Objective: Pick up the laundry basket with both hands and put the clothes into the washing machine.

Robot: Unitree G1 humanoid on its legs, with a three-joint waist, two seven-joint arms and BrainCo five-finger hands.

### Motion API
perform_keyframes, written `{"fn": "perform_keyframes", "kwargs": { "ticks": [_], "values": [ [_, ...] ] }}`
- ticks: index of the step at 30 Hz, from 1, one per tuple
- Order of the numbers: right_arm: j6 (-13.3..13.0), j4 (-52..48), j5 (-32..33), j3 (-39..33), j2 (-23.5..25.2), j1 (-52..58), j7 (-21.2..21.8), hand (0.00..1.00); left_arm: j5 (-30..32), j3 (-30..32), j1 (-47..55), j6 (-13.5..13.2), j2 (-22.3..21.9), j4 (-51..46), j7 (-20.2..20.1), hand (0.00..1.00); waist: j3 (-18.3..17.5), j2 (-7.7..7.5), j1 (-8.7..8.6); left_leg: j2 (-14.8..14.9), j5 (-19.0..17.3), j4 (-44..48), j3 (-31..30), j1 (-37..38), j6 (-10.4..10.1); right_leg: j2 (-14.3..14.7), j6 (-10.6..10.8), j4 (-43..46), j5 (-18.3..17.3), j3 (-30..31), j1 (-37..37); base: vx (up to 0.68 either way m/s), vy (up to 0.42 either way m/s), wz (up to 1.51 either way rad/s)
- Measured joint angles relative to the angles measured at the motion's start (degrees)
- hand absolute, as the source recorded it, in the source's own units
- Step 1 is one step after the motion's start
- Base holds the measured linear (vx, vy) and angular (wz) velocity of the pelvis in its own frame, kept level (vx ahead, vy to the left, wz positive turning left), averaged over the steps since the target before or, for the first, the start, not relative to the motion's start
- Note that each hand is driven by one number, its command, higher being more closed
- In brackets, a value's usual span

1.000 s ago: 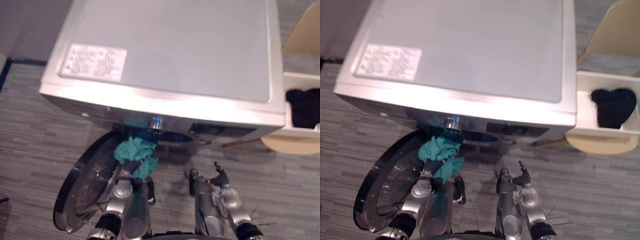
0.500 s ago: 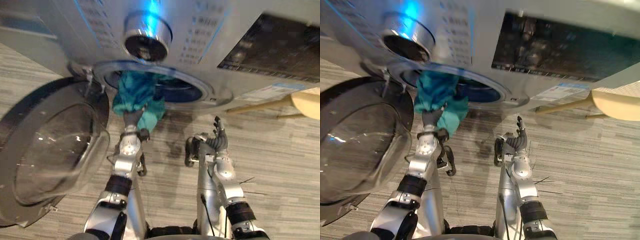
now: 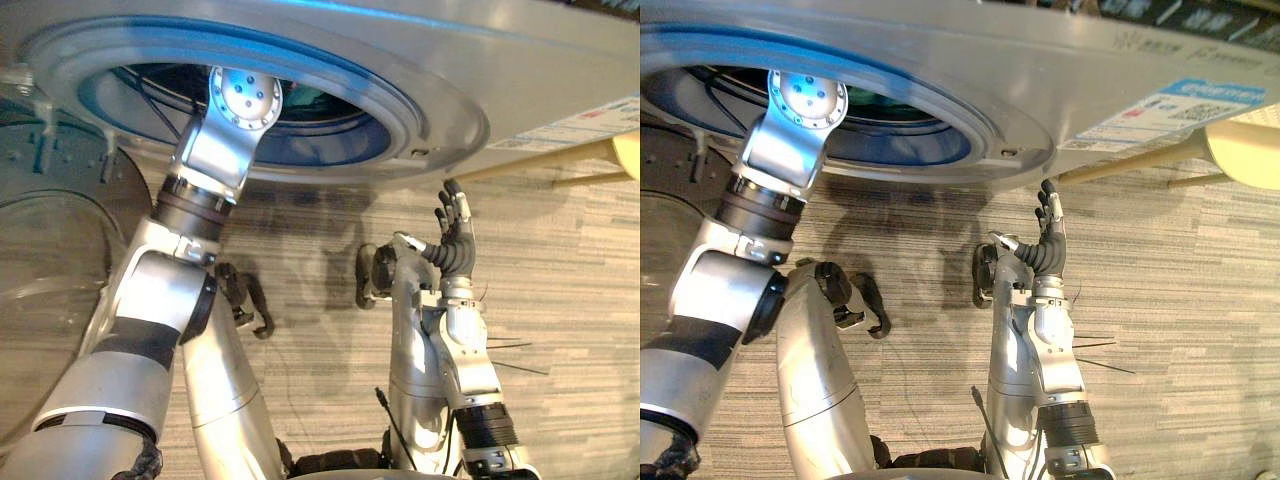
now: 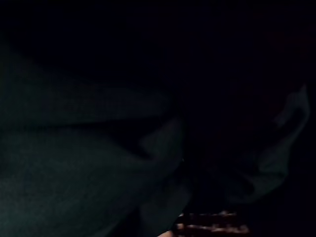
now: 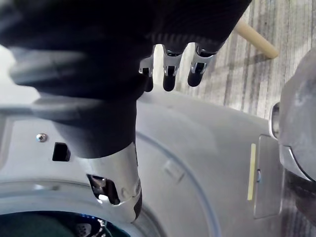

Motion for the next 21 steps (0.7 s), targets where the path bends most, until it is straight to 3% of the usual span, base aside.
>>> {"fn": "perform_keyframes", "kwargs": {
  "ticks": [3, 8, 14, 17, 21],
  "values": [
    [-0.29, 0.07, 0.02, -0.87, 0.12, -0.07, 1.1, 0.0, 3.99, 0.2, -0.24, 2.85, 0.29, 6.86, -2.74, 0.0, 0.07, -0.16, 0.01, 0.27, 0.0, 0.14, -0.31, -0.4, -0.01, 0.5, -0.01, -0.01, 0.02, -0.39, -0.38, 0.0, -0.029, -0.06],
    [-1.14, 0.06, 0.72, -1.51, -0.05, -0.07, 2.46, 0.0, 15.19, 2.68, -0.3, 6.16, 1.15, 9.81, -6.57, 0.0, 0.08, -0.21, 0.17, 0.52, 0.01, 0.37, -0.88, -1.64, -0.02, 0.68, -0.69, -0.01, 0.4, -0.67, -1.19, 0.0, -0.011, -0.02],
    [-1.01, 0.09, 2.35, -2.36, -1.53, -0.06, 5.17, 0.0, 19.41, 2.82, -0.3, 6.81, 1.81, 10.11, -12.37, 0.0, 0.09, -0.22, 1.35, 0.16, 0.07, 0.39, -1.12, -1.84, -0.09, 0.27, -0.75, 0.44, 0.37, -0.81, -1.28, 0.01, -0.007, 0.03],
    [-0.6, 0.11, 2.35, -2.67, -1.85, 0.07, 5.82, 0.0, 19.4, 4.17, -0.26, 6.95, 2.36, 8.1, -11.74, 0.0, 0.09, -0.23, 1.48, -0.42, 0.27, 0.37, -1.77, -2.66, -0.37, -0.56, -1.05, 0.65, 0.17, -1.49, -1.28, 0.0, -0.011, 0.15],
    [-0.65, 0.16, 2.26, -3.69, -2.4, 0.6, 5.55, 0.0, 19.32, 8.23, 0.11, 7.82, 3.58, 2.31, -5.76, 0.0, 0.04, -0.28, 1.74, -1.97, 1.2, -0.57, -2.4, -3.35, -0.81, -2.04, -1.66, 0.7, -0.33, -2.22, -1.28, 0.02, -0.013, 0.2]
  ]
}}
